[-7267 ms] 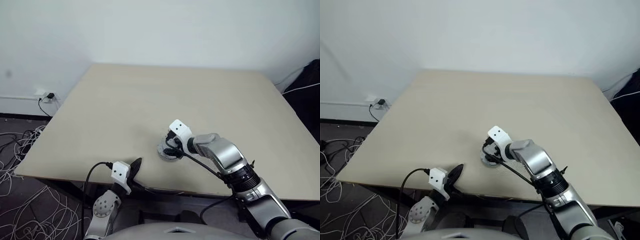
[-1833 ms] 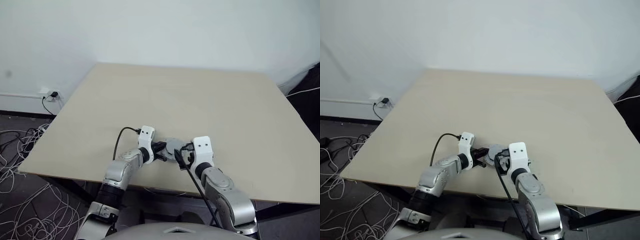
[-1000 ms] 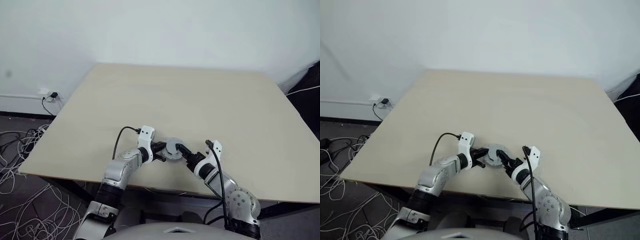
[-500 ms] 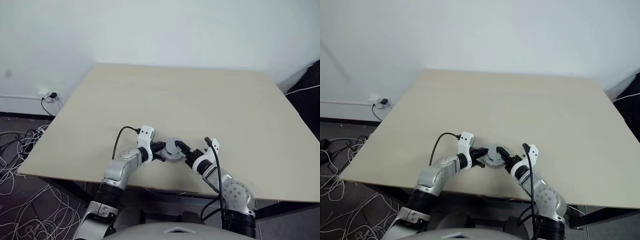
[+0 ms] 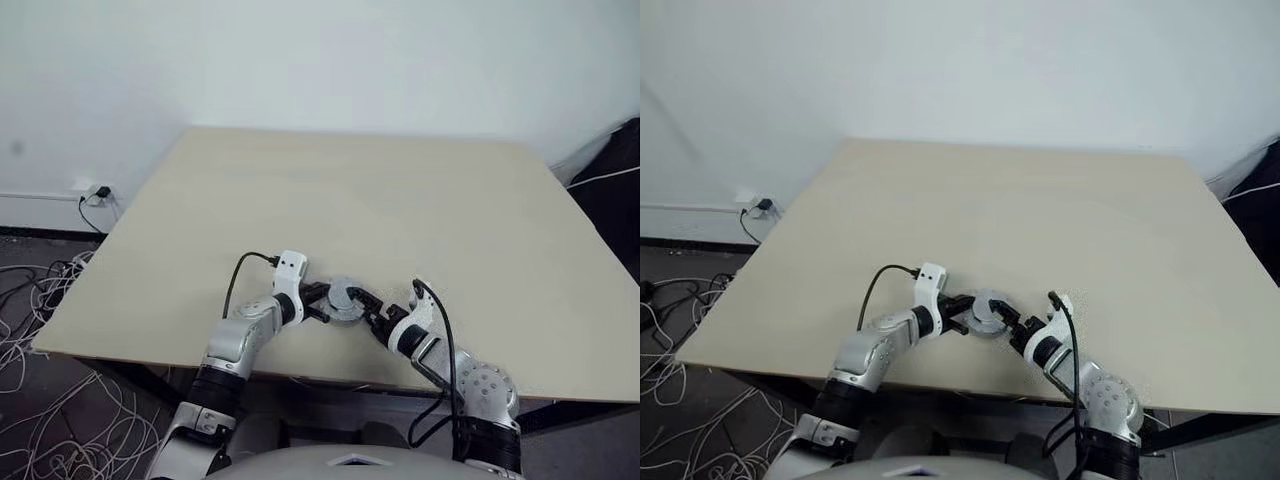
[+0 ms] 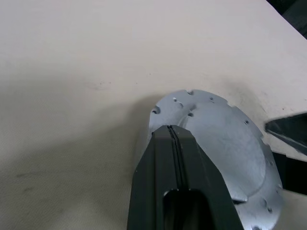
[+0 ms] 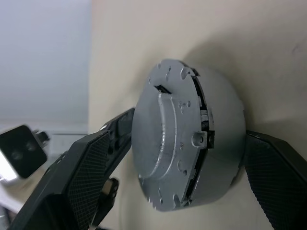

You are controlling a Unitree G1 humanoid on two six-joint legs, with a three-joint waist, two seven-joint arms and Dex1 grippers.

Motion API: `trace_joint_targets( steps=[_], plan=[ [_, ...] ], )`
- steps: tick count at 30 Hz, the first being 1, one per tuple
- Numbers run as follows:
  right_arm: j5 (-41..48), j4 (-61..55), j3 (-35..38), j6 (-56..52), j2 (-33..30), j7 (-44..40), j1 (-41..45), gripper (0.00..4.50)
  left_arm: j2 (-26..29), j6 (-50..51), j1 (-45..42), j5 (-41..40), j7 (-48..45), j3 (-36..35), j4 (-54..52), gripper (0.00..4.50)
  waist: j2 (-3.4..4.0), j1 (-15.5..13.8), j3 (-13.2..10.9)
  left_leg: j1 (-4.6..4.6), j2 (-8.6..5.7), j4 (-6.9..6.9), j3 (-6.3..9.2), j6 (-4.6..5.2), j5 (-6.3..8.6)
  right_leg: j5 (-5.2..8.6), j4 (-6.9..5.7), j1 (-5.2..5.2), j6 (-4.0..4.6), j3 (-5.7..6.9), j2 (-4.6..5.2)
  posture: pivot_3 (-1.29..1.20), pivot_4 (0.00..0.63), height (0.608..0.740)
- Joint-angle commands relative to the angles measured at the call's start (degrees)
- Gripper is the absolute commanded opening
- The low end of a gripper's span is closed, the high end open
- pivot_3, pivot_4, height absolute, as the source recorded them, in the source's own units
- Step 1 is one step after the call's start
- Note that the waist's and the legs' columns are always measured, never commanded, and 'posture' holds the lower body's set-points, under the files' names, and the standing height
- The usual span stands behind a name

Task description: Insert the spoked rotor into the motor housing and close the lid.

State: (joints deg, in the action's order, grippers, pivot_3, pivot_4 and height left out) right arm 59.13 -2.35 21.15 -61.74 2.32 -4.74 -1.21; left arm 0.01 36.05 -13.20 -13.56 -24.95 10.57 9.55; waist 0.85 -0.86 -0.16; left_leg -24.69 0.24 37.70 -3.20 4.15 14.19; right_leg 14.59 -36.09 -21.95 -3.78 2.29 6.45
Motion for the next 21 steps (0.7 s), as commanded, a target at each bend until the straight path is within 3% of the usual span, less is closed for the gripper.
trace_joint_targets(
  steps=[1, 18, 21],
  plan=[
    [4.17, 1.10, -1.76, -3.19, 0.74, -3.68, 0.81, 4.47, -0.89, 1.36, 0.13, 0.04, -0.54, 1.97, 0.08, 0.00, 0.00, 0.07, 0.00, 0.00, 0.00, 0.00, 0.00, 0.00, 0.00, 0.00, 0.01, 0.00, 0.00, 0.00, 0.00, 0.00, 0.000, 0.740],
    [3.26, 3.89, -1.92, -2.25, 4.33, -5.16, 2.92, 4.47, -0.86, 1.49, 0.53, 0.59, -0.69, 2.07, -0.25, 0.00, -0.07, 0.83, 0.04, 0.05, 0.03, 0.01, 0.00, -0.01, -0.01, -0.02, -0.02, 0.00, -0.04, -0.02, -0.07, 0.00, 0.000, 0.740],
    [3.25, 2.92, -2.95, -3.93, 4.66, -4.32, 2.84, 3.87, -1.03, 1.48, 0.44, 0.81, -0.75, 1.96, -0.13, 0.00, -0.04, 1.06, 0.02, 0.04, 0.03, 0.01, 0.00, -0.02, -0.01, -0.05, -0.03, -0.02, -0.04, -0.04, -0.06, 0.00, 0.000, 0.740]
  ],
)
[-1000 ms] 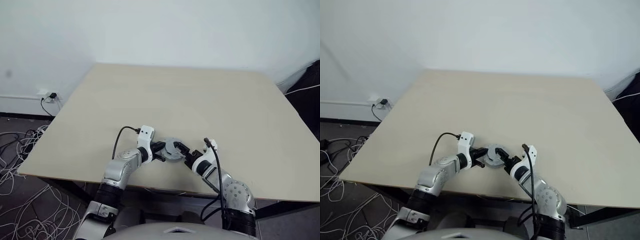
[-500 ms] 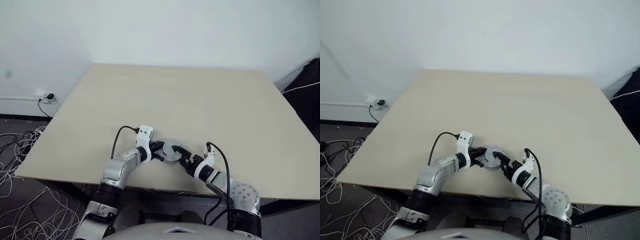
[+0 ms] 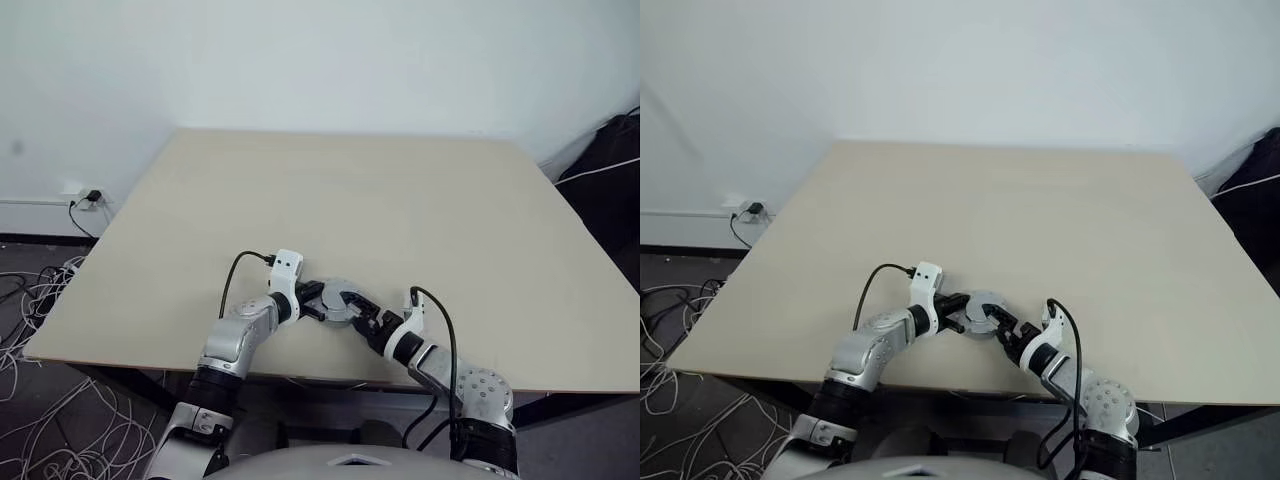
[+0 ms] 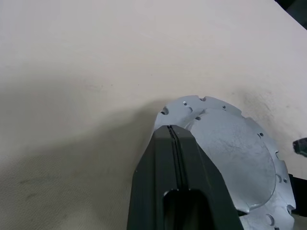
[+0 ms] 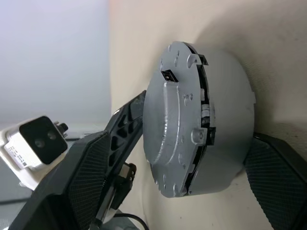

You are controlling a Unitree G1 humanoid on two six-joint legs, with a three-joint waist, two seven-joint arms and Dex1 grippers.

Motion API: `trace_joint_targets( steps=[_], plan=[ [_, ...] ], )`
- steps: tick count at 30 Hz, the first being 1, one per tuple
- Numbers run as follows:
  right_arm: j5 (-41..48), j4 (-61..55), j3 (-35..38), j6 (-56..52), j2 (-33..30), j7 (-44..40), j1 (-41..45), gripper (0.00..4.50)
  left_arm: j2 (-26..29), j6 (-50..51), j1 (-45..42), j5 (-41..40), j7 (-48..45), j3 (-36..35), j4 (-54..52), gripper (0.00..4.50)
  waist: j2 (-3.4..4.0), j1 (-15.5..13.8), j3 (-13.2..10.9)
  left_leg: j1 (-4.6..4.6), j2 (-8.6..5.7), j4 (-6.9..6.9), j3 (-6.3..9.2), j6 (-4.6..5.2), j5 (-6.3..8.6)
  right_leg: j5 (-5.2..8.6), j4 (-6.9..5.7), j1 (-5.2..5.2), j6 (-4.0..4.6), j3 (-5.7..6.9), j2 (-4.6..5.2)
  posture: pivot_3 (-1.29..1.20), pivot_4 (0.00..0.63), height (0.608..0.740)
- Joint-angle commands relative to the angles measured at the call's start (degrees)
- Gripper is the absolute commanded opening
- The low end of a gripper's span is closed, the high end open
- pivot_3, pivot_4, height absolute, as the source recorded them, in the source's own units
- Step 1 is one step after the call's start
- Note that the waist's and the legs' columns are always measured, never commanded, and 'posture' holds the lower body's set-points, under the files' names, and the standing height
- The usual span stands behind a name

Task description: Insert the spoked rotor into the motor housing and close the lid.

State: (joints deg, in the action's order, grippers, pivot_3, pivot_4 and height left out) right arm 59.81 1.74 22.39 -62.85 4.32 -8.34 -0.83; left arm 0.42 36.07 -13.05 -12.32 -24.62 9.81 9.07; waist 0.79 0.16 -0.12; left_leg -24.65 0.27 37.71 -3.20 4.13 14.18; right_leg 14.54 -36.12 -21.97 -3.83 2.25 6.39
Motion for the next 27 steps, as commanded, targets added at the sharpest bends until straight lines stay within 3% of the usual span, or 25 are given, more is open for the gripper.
trace_joint_targets(
  steps=[1, 6, 10, 27],
  plan=[
    [2.66, -1.40, -4.37, -3.22, 2.66, -0.64, 2.34, 3.53, -1.49, 1.45, 0.28, -0.41, -1.09, 2.68, 0.38, 0.00, 0.03, 0.10, -0.02, -0.01, 0.00, 0.00, 0.00, 0.00, 0.00, 0.00, 0.00, -0.02, 0.00, -0.01, 0.01, 0.00, 0.000, 0.740],
    [3.10, -2.75, -4.40, -6.14, 2.51, 0.11, 1.63, 2.04, -1.68, 1.31, 0.36, -0.30, -1.14, 2.30, 0.54, 0.00, 0.06, 0.45, -0.04, -0.04, -0.01, -0.02, -0.02, 0.00, 0.00, 0.00, 0.01, -0.06, 0.02, -0.06, 0.01, 0.00, 0.000, 0.740],
    [3.36, -3.33, -3.47, -6.48, 2.67, 0.68, 1.44, 1.33, -1.90, 1.23, 0.63, -0.02, -1.12, 1.75, 0.51, 0.00, 0.12, 0.43, -0.10, -0.05, -0.01, -0.01, -0.01, 0.00, 0.00, -0.05, -0.01, -0.09, 0.05, -0.05, 0.03, 0.00, 0.000, 0.740],
    [5.75, -4.74, -0.29, -1.96, 4.65, 3.68, 0.40, 1.27, -2.03, 1.19, 0.89, -0.06, -1.11, 1.53, 0.42, 0.00, 0.12, 0.32, -0.10, -0.05, -0.03, -0.01, -0.02, 0.00, 0.00, -0.05, 0.01, -0.08, 0.05, -0.06, 0.03, 0.00, 0.000, 0.740]
  ],
)
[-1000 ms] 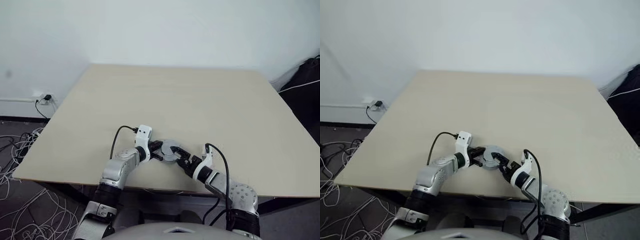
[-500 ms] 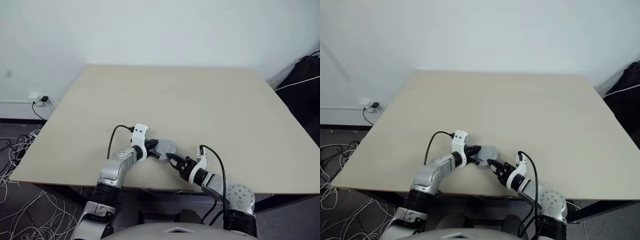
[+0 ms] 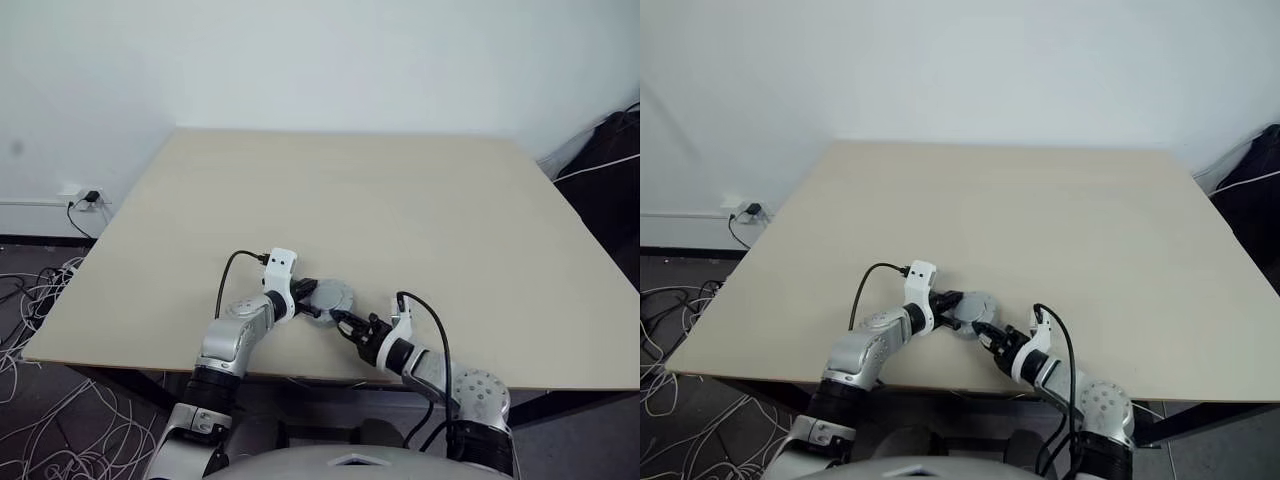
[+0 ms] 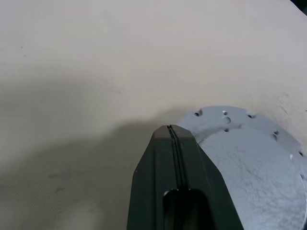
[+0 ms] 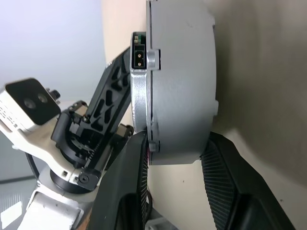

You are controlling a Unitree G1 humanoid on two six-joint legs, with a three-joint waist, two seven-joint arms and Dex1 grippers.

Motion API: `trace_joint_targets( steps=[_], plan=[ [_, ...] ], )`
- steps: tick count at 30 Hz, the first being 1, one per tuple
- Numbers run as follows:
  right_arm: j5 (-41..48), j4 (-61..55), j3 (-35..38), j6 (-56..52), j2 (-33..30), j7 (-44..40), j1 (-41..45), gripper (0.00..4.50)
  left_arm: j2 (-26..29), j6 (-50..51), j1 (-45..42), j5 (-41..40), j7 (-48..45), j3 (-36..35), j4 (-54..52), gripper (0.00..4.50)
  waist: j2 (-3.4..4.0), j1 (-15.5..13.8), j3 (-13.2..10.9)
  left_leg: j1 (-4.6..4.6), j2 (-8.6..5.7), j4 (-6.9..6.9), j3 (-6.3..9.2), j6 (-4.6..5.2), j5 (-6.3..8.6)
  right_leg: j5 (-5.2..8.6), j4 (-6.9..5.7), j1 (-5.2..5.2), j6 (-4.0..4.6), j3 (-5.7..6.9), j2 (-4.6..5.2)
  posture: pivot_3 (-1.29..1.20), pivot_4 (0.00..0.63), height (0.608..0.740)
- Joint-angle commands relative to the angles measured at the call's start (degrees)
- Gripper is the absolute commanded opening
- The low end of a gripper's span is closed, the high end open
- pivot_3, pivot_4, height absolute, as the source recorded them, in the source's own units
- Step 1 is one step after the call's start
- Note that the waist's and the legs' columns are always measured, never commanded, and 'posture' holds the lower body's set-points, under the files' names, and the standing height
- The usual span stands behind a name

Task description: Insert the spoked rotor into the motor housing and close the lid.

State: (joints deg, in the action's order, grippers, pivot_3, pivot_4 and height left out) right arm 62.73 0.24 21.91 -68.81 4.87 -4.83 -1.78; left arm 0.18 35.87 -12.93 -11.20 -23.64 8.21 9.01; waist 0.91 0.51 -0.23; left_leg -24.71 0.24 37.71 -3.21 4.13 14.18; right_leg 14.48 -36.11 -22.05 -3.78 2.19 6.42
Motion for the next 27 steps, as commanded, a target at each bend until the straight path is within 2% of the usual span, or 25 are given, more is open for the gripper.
trace_joint_targets(
  steps=[1, 15, 20, 23, 27],
  plan=[
    [3.03, -3.28, 0.17, 4.18, 4.09, 0.28, 1.30, 1.27, -1.80, 1.39, 0.79, -1.18, -2.09, 3.15, 0.45, 0.00, 0.00, -0.07, 0.00, 0.00, -0.01, 0.00, 0.00, 0.00, 0.00, 0.00, 0.01, 0.00, 0.00, 0.00, 0.00, 0.00, 0.000, 0.740],
    [3.80, -2.71, -1.60, 5.25, 2.98, 0.86, 1.17, 1.27, -2.42, -0.06, 1.09, -2.77, -2.38, 1.50, -1.94, 0.00, 0.07, -0.58, -0.04, -0.01, -0.04, 0.00, 0.00, 0.01, 0.00, 0.00, 0.02, 0.02, 0.00, 0.01, 0.02, 0.00, 0.000, 0.740],
    [3.97, -2.55, -1.49, 5.77, 2.72, 0.70, 1.01, 1.27, -4.62, -3.88, 1.95, -5.33, -0.47, -2.74, -5.03, 0.00, 0.08, -0.61, -0.12, -0.05, -0.04, 0.00, 0.00, 0.01, 0.00, 0.00, 0.02, -0.02, 0.00, 0.00, 0.02, 0.00, 0.000, 0.740],
    [4.36, -2.80, -1.47, 6.33, 2.64, 0.60, 0.78, 1.27, -7.02, -5.83, 3.28, -10.16, 0.24, -7.29, -9.05, 0.00, 0.08, -0.53, -0.15, -0.21, -0.02, 0.01, -0.01, 0.01, 0.00, 0.00, 0.01, -0.20, 0.00, -0.01, -0.01, 0.00, 0.000, 0.740],
    [4.96, -3.04, -1.60, 6.68, 2.27, 0.57, 0.49, 1.27, -6.94, -4.73, 5.80, -17.44, 0.86, -10.75, -15.00, 0.00, 0.09, -0.19, -0.15, -0.34, -0.01, 0.01, -0.04, 0.16, -0.11, 0.00, -0.02, -0.36, 0.01, -0.06, -0.06, 0.00, 0.000, 0.740]
  ],
)
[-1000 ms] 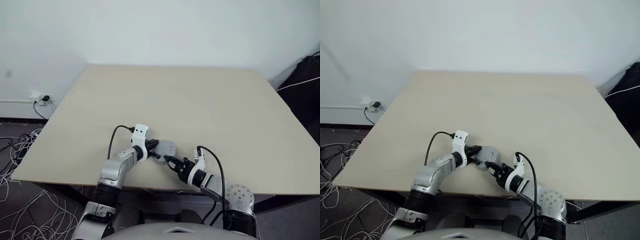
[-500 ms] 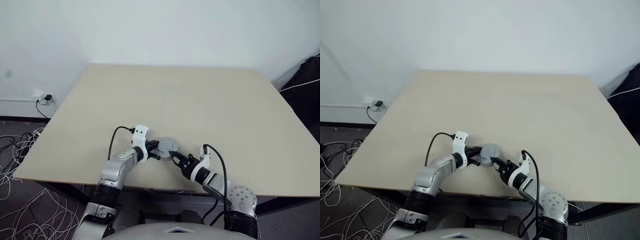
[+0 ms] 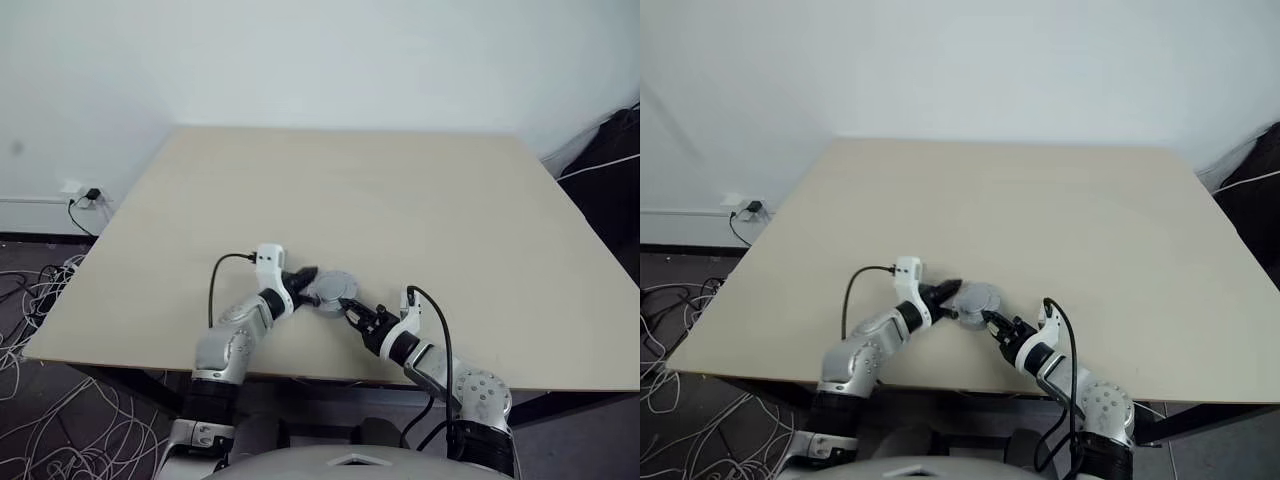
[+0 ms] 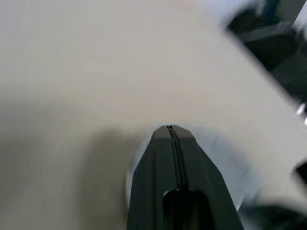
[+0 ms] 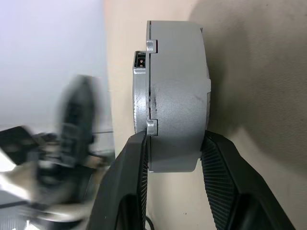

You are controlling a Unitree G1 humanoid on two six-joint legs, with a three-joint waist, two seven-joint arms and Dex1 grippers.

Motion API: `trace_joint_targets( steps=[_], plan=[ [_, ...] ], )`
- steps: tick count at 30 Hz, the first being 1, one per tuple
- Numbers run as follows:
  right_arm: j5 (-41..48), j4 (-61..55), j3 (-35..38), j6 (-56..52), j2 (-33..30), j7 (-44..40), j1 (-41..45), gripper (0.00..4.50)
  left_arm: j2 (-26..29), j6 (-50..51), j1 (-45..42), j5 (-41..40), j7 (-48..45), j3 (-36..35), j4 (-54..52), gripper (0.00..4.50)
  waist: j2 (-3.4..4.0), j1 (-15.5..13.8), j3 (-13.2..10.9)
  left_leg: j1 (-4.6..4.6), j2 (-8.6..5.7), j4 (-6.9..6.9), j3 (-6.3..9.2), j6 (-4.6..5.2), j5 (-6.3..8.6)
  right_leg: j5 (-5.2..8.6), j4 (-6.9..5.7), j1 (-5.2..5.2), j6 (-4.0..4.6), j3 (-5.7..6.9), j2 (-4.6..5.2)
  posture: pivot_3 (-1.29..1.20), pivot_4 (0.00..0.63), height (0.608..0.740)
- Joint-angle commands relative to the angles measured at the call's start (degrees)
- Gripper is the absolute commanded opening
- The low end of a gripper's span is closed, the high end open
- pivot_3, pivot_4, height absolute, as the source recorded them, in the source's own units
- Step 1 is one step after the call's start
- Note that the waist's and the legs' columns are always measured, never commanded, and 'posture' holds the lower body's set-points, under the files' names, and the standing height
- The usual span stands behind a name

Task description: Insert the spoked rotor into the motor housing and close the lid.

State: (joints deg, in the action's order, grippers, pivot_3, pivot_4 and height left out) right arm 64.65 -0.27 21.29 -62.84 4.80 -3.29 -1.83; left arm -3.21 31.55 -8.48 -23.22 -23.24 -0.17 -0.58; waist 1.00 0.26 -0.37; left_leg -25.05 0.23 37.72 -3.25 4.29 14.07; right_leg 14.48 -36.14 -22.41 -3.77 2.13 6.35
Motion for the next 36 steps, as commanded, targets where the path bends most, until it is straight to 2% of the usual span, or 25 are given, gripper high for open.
trace_joint_targets(
  steps=[1, 9, 11, 18, 24, 36],
  plan=[
    [3.20, -2.66, -0.96, 0.81, 2.27, -0.99, 0.52, 1.27, -3.46, -0.07, 2.28, -7.12, 0.85, -3.33, -6.89, 0.00, 0.00, 0.10, 0.00, 0.00, 0.00, 0.00, -0.01, 0.10, -0.05, 0.00, 0.00, 0.00, 0.00, 0.00, -0.01, 0.00, 0.000, 0.740],
    [6.77, -5.42, -0.78, 1.43, 2.24, -0.98, 0.90, 1.27, -2.66, 2.95, 11.98, -19.33, 2.26, -8.40, -11.31, 0.00, 0.01, 0.21, -0.02, 0.02, 0.00, 0.12, -0.06, 0.13, -0.04, -0.02, -0.01, 0.06, -0.04, 0.09, -0.16, 0.00, 0.000, 0.740],
    [7.76, -6.10, -1.10, 1.62, 2.15, -0.56, 1.27, 1.27, -2.92, 4.12, 14.25, -22.66, 1.91, -9.33, -10.58, 0.36, 0.01, 0.24, -0.03, 0.05, 0.00, 0.16, -0.06, 0.14, -0.05, -0.03, -0.01, 0.09, -0.06, 0.10, -0.36, 0.00, 0.000, 0.740],
    [11.20, -7.69, -1.94, 2.54, 1.12, 1.51, 3.03, 1.27, -5.06, 8.41, 18.48, -34.95, 1.55, -10.54, -8.81, 2.57, -0.01, 0.35, -0.05, 0.09, 0.07, 0.23, -0.07, 0.11, -0.04, -0.06, -0.02, 0.12, -0.11, 0.06, -0.49, 0.00, 0.000, 0.740],
    [12.79, -7.99, -2.83, 2.54, 0.16, 2.52, 3.74, 1.27, -5.87, 9.03, 19.75, -40.60, 2.73, -10.02, -6.36, 4.47, -0.01, 0.36, -0.05, 0.10, 0.10, 0.22, -0.10, 0.13, -0.05, -0.06, -0.02, 0.12, -0.11, 0.00, -0.58, 0.00, 0.000, 0.740],
    [17.23, -9.12, -7.54, -0.73, -2.96, 3.30, 3.29, 1.27, -5.75, 14.35, 18.95, -50.32, 2.32, -7.71, -1.36, 4.50, -0.01, 0.37, -0.05, 0.14, 0.16, 0.25, -0.14, 0.13, -0.06, -0.07, -0.02, 0.14, -0.10, -0.05, -0.68, 0.00, 0.000, 0.740]
  ],
)
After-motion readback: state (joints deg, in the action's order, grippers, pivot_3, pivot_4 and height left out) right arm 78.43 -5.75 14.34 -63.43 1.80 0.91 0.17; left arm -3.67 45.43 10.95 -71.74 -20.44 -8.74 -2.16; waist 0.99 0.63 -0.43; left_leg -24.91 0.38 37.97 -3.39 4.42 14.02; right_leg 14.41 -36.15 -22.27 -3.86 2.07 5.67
